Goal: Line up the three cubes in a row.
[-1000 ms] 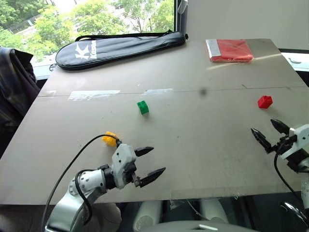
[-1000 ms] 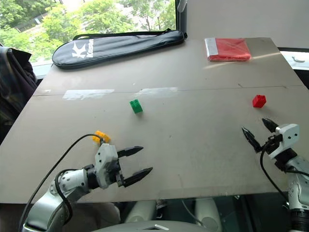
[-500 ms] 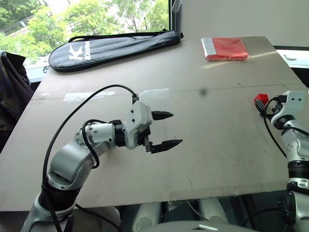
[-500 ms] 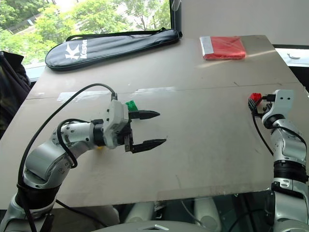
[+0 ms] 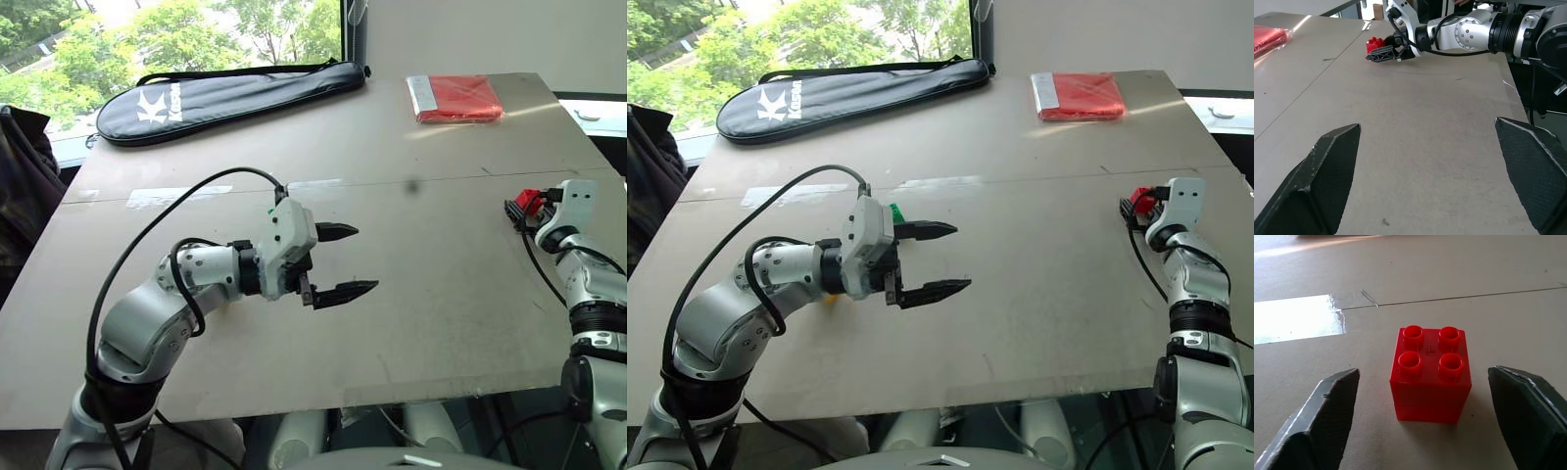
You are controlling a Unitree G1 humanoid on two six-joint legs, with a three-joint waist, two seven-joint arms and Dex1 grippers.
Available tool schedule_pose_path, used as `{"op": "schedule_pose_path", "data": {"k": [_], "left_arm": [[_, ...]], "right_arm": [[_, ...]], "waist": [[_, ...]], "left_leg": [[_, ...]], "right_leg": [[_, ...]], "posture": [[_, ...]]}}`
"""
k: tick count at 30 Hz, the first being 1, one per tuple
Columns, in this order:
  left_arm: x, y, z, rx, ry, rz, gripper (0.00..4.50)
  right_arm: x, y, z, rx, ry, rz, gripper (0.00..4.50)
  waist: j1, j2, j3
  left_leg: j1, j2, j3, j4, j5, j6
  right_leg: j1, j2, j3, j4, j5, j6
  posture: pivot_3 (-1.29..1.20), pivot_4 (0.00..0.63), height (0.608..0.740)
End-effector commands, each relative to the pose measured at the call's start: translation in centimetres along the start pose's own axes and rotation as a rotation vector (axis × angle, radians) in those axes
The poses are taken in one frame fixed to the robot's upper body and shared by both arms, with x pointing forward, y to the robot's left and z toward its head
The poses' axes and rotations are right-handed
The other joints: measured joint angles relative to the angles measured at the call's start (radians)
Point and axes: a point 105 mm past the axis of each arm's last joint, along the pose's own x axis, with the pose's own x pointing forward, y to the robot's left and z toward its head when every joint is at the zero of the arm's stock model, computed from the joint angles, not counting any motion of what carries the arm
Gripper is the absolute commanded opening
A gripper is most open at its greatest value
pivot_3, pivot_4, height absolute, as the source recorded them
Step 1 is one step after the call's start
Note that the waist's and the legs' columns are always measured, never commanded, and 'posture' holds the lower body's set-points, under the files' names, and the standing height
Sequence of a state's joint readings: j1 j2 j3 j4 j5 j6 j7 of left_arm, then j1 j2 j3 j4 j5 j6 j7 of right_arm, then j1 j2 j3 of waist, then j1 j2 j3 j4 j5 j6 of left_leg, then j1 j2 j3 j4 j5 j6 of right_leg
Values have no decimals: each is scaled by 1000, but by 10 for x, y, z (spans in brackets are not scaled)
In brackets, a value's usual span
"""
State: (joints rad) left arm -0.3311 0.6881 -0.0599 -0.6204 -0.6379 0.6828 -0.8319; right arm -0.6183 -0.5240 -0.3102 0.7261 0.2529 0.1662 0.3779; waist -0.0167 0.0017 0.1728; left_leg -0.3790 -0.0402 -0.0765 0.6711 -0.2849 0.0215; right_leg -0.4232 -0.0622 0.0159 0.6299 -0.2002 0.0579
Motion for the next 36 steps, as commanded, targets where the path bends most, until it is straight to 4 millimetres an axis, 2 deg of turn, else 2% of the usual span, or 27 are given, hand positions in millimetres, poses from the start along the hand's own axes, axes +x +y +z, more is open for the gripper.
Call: {"op": "schedule_pose_path", "data": {"k": [1,3,4,9,13,18,21,24,26,30,32,36], "left_arm": [[1,-3,7,36,-25,-10,4500],[1,-3,5,33,-24,-8,4500],[1,-3,4,30,-24,-8,4500],[0,-6,-1,21,-18,-8,4500],[-6,-9,-10,6,10,7,4500],[-14,-20,-31,-22,76,-9,4500],[-17,-25,-41,-25,108,-48,4500],[-17,-24,-45,-9,116,-63,4500],[-17,-22,-46,16,115,-69,4500],[-18,-15,-45,58,107,-47,4500],[-18,-14,-43,62,95,-35,4500],[-20,-18,-39,79,69,4,4500]], "right_arm": [[2,0,15,-30,-53,14,2611],[1,0,15,-36,-55,18,1569],[0,1,15,-45,-57,25,1266],[-12,15,17,-25,-60,147,1293],[-41,45,15,-83,-76,332,1293],[-104,92,-13,-275,-21,724,1293],[-122,105,-34,-487,28,961,1293],[-124,112,-41,-505,42,1116,1293],[-121,119,-35,-451,-7,1214,1293],[-114,137,-25,-456,-85,1491,1293],[-111,140,-21,-429,-105,1528,1293],[-91,143,-25,-524,5,1559,1293]], "waist": [[0,0,0],[0,0,0],[0,0,0],[0,0,0],[3,0,0],[5,0,0],[-4,-1,0],[-6,-5,3],[-5,-8,5],[-13,-11,8],[-13,-11,8],[-15,-11,8]], "left_leg": [[0,0,0,0,0,0],[0,0,0,0,0,0],[0,0,0,0,0,0],[0,0,-1,0,0,0],[0,0,-4,0,0,0],[-1,0,-4,0,-2,3],[1,0,-1,1,-3,4],[6,1,2,6,-2,4],[18,4,2,6,-2,4],[19,9,5,6,-2,4],[18,10,3,6,-2,3],[14,9,3,4,-2,2]], "right_leg": [[0,0,0,0,0,0],[0,0,0,0,0,0],[0,0,0,0,0,0],[0,0,0,0,0,0],[-1,0,0,1,0,0],[-3,0,0,4,0,0],[-2,0,2,4,0,0],[2,1,4,7,-2,1],[13,3,4,8,-3,1],[13,8,6,8,-1,-2],[12,9,4,8,3,-3],[8,7,5,7,3,-3]], "posture": [[0,150,712],[0,150,712],[0,150,712],[0,150,712],[0,150,712],[0,150,712],[0,150,712],[0,150,712],[0,150,712],[0,150,712],[0,150,712],[0,150,712]]}}
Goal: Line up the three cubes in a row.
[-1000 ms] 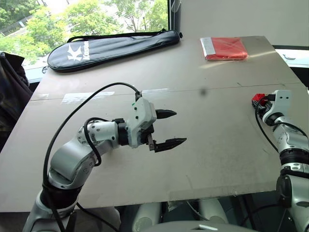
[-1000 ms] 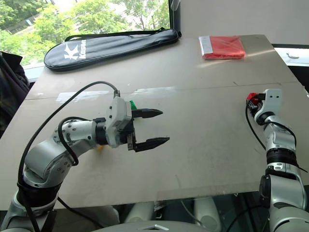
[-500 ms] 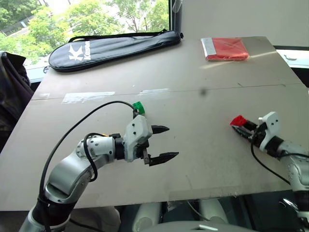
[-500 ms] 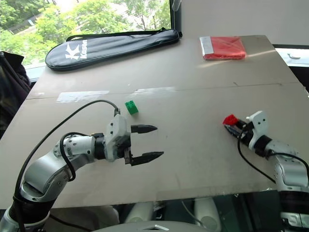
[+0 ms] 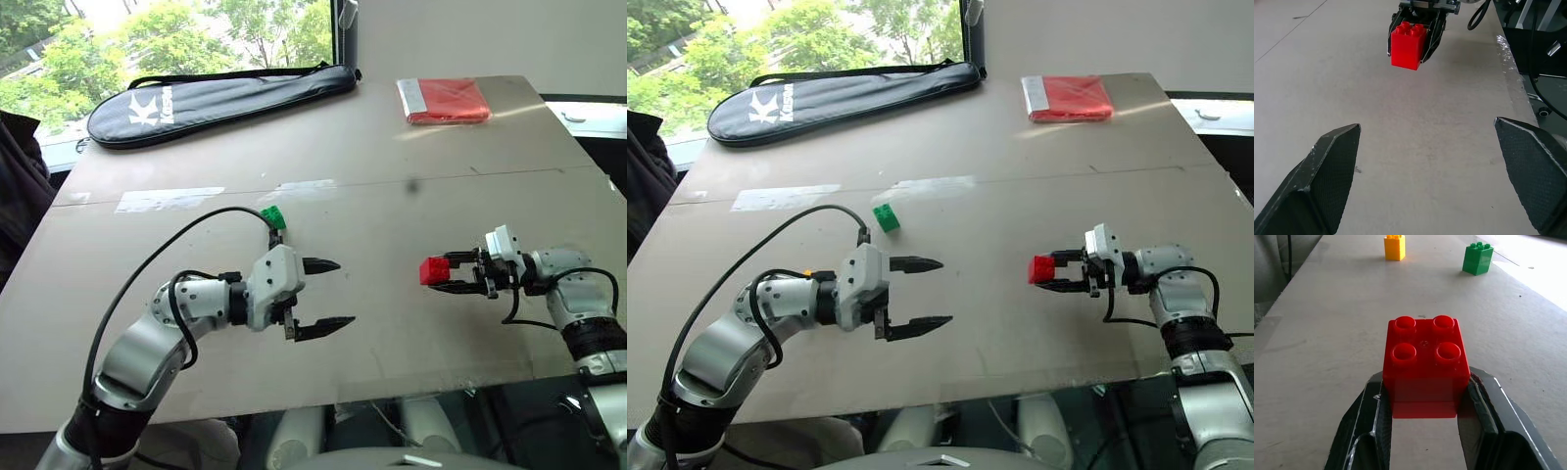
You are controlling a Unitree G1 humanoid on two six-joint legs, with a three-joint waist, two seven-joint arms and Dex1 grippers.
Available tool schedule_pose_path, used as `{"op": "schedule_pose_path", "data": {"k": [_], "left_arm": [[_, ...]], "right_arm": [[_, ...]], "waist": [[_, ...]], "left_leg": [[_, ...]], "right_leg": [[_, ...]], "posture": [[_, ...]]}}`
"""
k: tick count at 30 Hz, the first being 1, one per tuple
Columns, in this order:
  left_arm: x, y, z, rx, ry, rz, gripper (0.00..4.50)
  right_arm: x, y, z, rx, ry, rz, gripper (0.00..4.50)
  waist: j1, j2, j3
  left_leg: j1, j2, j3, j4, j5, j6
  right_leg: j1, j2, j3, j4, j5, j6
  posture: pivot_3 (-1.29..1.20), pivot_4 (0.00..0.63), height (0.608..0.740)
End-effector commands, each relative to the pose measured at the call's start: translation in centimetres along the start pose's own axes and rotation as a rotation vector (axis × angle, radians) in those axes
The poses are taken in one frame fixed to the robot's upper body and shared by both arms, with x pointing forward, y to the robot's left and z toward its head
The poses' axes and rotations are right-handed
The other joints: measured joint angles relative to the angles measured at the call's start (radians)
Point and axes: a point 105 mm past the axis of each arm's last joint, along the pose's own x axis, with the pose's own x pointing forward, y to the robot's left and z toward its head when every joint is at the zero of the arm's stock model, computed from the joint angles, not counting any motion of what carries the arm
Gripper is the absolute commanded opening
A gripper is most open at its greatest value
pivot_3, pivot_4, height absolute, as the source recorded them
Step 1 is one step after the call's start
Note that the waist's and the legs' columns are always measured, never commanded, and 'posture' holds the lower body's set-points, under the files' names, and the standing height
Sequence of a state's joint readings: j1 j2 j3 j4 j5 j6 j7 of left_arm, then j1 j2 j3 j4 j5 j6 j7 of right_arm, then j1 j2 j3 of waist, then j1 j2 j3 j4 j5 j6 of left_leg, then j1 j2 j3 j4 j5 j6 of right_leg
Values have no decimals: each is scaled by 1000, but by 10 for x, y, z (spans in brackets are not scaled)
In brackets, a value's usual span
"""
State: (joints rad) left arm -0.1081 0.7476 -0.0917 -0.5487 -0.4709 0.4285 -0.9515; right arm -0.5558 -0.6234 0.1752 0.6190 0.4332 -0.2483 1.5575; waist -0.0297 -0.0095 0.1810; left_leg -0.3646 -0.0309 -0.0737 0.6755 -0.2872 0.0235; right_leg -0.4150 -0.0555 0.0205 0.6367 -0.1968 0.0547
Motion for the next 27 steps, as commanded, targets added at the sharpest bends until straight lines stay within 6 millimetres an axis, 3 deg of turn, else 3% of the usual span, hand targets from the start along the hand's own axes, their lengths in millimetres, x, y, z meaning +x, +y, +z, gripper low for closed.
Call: {"op": "schedule_pose_path", "data": {"k": [1,12,14,15,18,19,27], "left_arm": [[-3,-3,12,57,-34,34,4500],[-1,-3,15,61,-36,55,4500],[-2,-2,16,63,-35,58,4500],[-2,-2,17,64,-35,59,4500],[-2,-2,17,64,-35,60,4500],[-2,-3,17,64,-34,59,4500],[-3,-6,15,46,-32,43,4500]], "right_arm": [[-1,-5,-2,-46,81,92,1293],[10,-14,-12,-61,197,174,1293],[13,-18,-11,-69,203,172,2334],[13,-19,-11,-73,206,171,2555],[14,-22,-10,-95,205,164,4080],[15,-24,-8,-100,200,156,4396],[1,-36,-1,-112,199,71,4396]], "waist": [[-2,0,0],[10,0,0],[10,0,0],[10,0,0],[12,0,0],[12,0,0],[12,1,0]], "left_leg": [[0,0,1,-1,0,0],[0,0,1,-3,0,0],[1,0,1,-3,0,0],[1,0,1,-3,0,0],[0,0,0,-3,0,0],[1,0,0,-3,0,0],[0,0,0,-4,0,-1]], "right_leg": [[0,0,1,-1,0,0],[0,0,1,-4,-1,-2],[0,0,1,-3,-1,-2],[0,0,1,-3,0,-2],[0,1,0,-3,0,-2],[0,1,0,-3,0,-2],[0,1,0,-3,0,-1]], "posture": [[0,150,712],[0,150,712],[0,150,712],[0,150,712],[0,150,712],[0,150,712],[0,150,712]]}}
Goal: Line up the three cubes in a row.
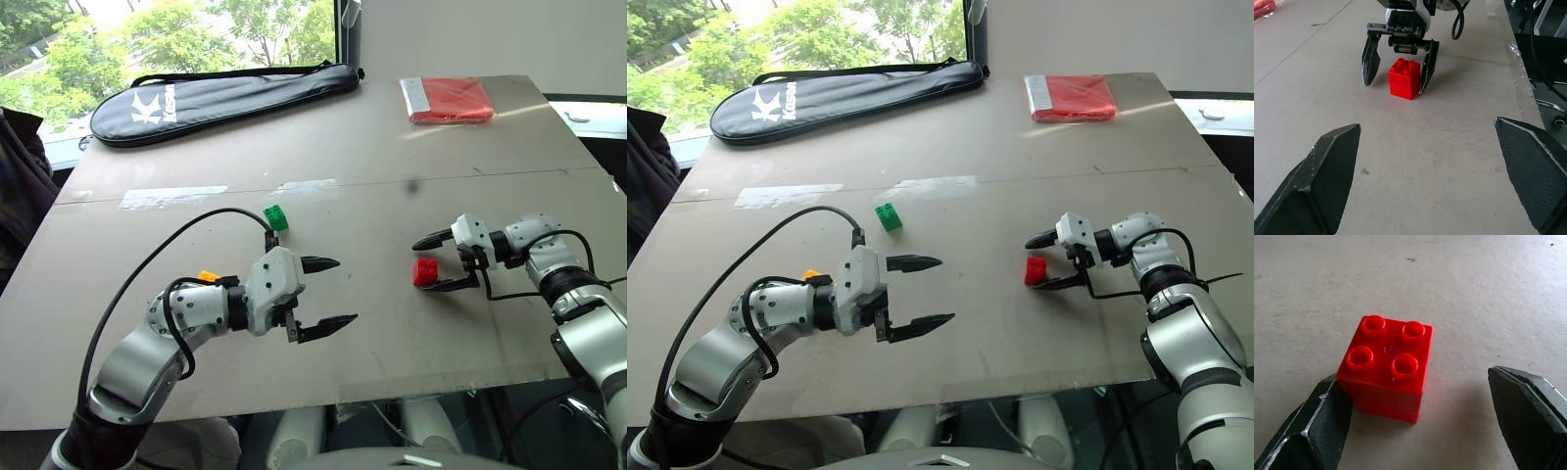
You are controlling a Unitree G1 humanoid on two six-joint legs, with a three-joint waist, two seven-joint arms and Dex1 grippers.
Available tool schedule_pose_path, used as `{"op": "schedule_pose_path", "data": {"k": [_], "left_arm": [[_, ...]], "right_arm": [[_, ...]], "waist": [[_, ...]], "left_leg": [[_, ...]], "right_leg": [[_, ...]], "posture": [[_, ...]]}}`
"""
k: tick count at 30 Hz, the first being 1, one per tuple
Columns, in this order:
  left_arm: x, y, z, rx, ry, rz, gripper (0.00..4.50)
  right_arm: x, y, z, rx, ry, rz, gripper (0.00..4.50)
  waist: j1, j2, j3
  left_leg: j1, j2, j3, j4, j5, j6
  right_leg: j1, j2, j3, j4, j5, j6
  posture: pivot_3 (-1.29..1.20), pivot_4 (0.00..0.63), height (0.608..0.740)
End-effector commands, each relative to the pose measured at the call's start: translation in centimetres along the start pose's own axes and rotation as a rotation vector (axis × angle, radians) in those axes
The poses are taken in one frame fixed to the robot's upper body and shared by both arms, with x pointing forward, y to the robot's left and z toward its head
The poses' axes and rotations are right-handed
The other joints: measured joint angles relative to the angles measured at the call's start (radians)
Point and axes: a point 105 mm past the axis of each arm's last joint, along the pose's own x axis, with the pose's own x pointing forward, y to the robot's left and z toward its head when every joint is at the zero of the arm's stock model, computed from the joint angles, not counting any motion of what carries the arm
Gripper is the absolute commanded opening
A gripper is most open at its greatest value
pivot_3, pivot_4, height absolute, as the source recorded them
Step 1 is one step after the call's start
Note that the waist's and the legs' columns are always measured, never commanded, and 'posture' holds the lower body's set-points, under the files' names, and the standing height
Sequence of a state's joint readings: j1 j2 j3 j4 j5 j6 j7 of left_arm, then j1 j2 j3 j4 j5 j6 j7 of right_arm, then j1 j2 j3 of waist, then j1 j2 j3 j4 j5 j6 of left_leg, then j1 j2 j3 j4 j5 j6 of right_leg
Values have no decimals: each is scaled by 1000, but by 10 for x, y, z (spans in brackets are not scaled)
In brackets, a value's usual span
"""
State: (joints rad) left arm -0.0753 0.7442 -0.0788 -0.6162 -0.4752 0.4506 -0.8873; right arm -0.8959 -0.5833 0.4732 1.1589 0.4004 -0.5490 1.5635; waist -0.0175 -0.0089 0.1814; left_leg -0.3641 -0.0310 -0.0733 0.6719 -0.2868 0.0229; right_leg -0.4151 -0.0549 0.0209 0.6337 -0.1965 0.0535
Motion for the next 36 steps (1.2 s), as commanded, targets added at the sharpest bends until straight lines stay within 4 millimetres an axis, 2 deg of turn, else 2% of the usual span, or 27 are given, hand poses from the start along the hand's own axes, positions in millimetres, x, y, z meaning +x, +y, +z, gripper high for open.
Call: {"op": "schedule_pose_path", "data": {"k": [1,14,16,18,20,22,24,27,29,31,33,36], "left_arm": [[-2,-2,9,36,-23,-5,4500],[-6,-3,4,19,-30,23,4500],[-15,-2,12,-28,-84,73,4500],[-26,-9,19,-71,-143,124,4500],[-34,-18,20,-96,-170,180,4500],[-42,-17,19,-131,-216,293,4500],[-51,-17,9,-154,-215,411,4500],[-75,-11,-10,-221,-227,686,4500],[-94,-12,-34,-229,-151,845,4500],[-121,-12,-60,-241,-69,1030,4500],[-135,-14,-73,-226,-13,1107,4500],[-141,-8,-79,-197,22,1129,4500]], "right_arm": [[-12,-5,9,-42,-9,-6,4396],[-22,-3,8,-82,40,-5,4396],[-32,-3,9,-133,78,-11,4396],[-49,-8,19,-169,63,-64,4396],[-62,-7,29,-174,30,-94,4396],[-68,-1,37,-162,-8,-96,4396],[-73,7,46,-133,-84,-99,4396],[-77,23,61,-72,-248,-105,4396],[-77,34,65,-33,-343,-141,4396],[-76,49,63,20,-394,-190,4396],[-75,58,64,53,-426,-239,4396],[-74,67,65,83,-434,-308,4396]], "waist": [[0,0,0],[-1,2,1],[0,3,2],[-1,3,2],[1,3,3],[3,4,3],[5,4,3],[6,3,3],[10,4,2],[16,4,2],[25,3,2],[33,3,2]], "left_leg": [[0,0,0,0,0,0],[0,0,1,0,0,0],[0,0,0,0,0,0],[-1,0,0,0,0,0],[-2,0,1,-1,0,0],[-2,0,1,-2,0,0],[-3,0,0,-2,0,0],[-3,0,-1,-2,0,1],[-3,0,-1,-2,0,1],[-3,0,-1,-2,0,1],[-3,0,-1,-2,-1,1],[-4,0,-1,0,0,1]], "right_leg": [[0,0,0,0,0,0],[0,0,1,0,0,-1],[0,0,0,0,0,-1],[-1,0,0,0,0,-1],[-2,-2,1,-1,0,-1],[-2,-6,0,-3,-1,-1],[-2,-7,-1,-4,-1,-2],[0,-7,0,-6,-2,-3],[0,-7,0,-6,-2,-3],[1,-8,0,-6,-2,-3],[1,-7,-3,-6,-2,-3],[1,-5,-4,-6,-5,1]], "posture": [[0,150,712],[0,150,712],[0,150,712],[0,150,712],[0,150,712],[0,150,712],[0,150,712],[0,150,712],[0,150,712],[0,150,712],[0,150,712],[0,150,712]]}}
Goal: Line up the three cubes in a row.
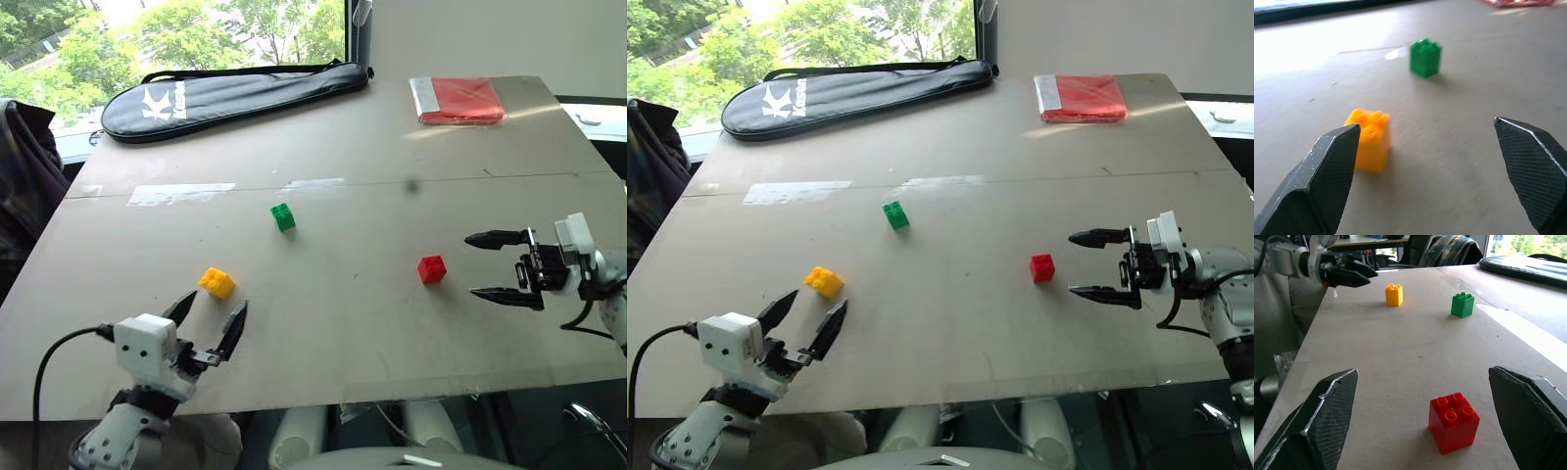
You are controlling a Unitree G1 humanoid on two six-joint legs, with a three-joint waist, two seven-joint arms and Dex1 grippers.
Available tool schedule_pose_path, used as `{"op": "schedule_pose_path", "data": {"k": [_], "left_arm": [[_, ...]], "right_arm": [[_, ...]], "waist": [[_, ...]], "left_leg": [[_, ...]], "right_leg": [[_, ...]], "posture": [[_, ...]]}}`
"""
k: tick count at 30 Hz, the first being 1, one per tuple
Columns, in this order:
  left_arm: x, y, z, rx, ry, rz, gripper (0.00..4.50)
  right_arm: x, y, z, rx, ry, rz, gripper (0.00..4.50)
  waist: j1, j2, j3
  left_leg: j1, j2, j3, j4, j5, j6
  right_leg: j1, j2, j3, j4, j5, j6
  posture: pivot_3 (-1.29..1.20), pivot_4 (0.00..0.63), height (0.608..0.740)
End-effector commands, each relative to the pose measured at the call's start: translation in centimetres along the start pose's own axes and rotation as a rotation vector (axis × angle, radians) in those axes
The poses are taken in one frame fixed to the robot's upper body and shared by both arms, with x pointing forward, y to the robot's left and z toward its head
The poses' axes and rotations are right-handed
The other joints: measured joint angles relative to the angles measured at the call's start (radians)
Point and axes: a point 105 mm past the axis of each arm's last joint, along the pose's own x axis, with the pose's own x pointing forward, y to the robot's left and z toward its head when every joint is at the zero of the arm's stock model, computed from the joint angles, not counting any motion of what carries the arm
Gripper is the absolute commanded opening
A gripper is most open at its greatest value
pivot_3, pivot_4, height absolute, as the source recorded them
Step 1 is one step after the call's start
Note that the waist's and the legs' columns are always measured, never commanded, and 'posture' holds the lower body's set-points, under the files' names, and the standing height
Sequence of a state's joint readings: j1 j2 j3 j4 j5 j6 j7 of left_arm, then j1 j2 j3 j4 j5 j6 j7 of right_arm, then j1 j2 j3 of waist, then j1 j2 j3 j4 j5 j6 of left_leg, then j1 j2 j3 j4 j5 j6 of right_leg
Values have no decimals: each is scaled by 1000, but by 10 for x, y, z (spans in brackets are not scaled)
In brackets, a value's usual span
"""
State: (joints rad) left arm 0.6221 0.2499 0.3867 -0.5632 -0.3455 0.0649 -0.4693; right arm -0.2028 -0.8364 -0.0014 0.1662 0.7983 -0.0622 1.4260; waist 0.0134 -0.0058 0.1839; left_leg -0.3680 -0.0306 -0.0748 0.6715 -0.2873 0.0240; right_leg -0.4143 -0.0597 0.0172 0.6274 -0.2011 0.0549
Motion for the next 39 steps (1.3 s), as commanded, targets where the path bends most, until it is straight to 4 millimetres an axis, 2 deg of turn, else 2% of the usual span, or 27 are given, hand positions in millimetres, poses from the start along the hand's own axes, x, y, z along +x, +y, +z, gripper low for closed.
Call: {"op": "schedule_pose_path", "data": {"k": [1,3,7,10,14,17,19,28,34,39], "left_arm": [[8,4,15,62,-65,7,4500],[20,-6,24,51,-102,-40,4500],[41,-41,46,-8,-175,-154,4500],[64,-47,55,-25,-188,-110,4500],[103,-50,53,14,-123,-23,4500],[141,-55,57,45,-81,72,4500],[155,-60,58,31,-57,107,4500],[174,-74,54,12,-7,151,4500],[178,-77,50,12,27,183,4500],[193,-85,42,0,79,193,4500]], "right_arm": [[0,4,20,-57,-41,-74,4396],[-2,10,18,-44,-39,-106,4396],[-7,18,19,-49,-35,-183,4396],[-9,20,22,-50,-37,-222,4396],[-12,18,23,-44,-43,-283,4396],[-17,16,23,-39,-43,-358,4396],[-19,16,23,-39,-46,-398,4396],[-21,22,23,-40,-64,-439,4396],[-23,22,21,-47,-52,-442,4396],[-22,20,23,-58,-51,-441,4396]], "waist": [[1,0,0],[5,-1,-1],[0,-3,-2],[1,-2,-2],[0,-2,-3],[1,-2,-3],[5,-4,-3],[2,-4,-3],[1,-4,-3],[2,-4,-3]], "left_leg": [[0,0,0,2,0,0],[-1,0,0,4,0,0],[-1,0,0,5,0,0],[-1,0,1,5,0,0],[1,1,0,5,0,0],[1,1,-1,5,0,0],[0,0,-1,6,0,0],[-4,1,-2,6,0,-1],[-4,0,-1,7,0,0],[-5,0,-2,7,0,0]], "right_leg": [[0,3,0,0,0,1],[1,3,0,0,0,1],[2,3,-1,0,1,2],[2,3,0,0,3,0],[3,6,-1,1,6,3],[3,6,-1,1,6,4],[3,6,-2,1,7,4],[0,5,-2,0,8,2],[0,5,-1,0,8,3],[0,5,-2,0,9,3]], "posture": [[0,150,712],[0,150,712],[0,150,712],[0,150,712],[0,150,712],[0,150,712],[0,150,712],[0,150,712],[0,150,712],[0,150,712]]}}
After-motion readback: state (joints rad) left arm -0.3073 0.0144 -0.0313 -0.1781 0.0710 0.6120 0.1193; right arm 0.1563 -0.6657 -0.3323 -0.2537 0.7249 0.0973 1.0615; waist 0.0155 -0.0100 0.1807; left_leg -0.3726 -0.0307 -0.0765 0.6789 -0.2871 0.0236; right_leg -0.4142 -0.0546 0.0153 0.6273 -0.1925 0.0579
